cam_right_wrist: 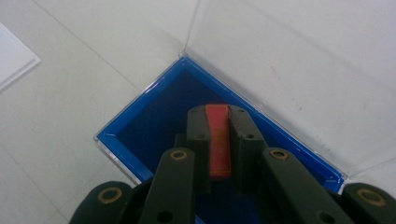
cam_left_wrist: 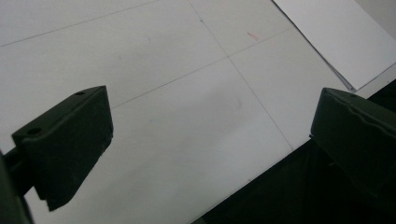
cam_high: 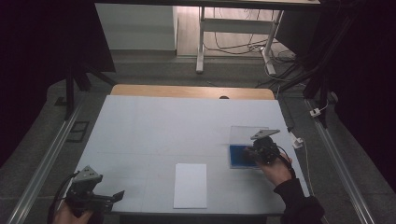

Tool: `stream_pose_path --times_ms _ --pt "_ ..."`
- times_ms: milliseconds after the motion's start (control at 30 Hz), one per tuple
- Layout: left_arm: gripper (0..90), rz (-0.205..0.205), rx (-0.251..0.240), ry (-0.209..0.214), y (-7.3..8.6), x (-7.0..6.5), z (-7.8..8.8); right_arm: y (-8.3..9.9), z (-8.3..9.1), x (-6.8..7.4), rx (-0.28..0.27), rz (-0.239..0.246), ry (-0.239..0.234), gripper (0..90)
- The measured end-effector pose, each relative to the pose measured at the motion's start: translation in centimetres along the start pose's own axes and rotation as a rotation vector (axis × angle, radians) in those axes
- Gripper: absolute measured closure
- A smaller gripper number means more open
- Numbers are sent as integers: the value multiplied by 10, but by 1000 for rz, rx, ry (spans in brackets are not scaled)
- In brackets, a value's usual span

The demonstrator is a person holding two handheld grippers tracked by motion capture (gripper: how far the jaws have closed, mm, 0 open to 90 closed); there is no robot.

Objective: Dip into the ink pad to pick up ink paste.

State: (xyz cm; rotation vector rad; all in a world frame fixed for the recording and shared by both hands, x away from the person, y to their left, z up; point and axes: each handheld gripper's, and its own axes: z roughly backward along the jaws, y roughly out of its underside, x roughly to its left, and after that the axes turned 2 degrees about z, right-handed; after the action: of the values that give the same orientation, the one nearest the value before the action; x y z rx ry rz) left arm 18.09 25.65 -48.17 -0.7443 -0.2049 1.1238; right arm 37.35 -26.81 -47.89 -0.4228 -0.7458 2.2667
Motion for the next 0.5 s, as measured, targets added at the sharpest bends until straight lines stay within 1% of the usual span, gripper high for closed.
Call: stream_pose_path --times_ms 33,67,200,233,500 --pt "0 1 -1 0 0 0 0 2 0 -6 -13 -38 -25 810" --pt "0 3 -3 1 0 1 0 2 0 -6 -14 -39 -24 809" --pt "0 -1 -3 -1 0 0 0 -1 0 4 7 26 26 808" --pt "0 -1 -4 -1 0 0 0 -1 0 5 7 33 29 808" --pt "0 3 -2 3 0 1 0 1 2 0 -11 -9 8 804"
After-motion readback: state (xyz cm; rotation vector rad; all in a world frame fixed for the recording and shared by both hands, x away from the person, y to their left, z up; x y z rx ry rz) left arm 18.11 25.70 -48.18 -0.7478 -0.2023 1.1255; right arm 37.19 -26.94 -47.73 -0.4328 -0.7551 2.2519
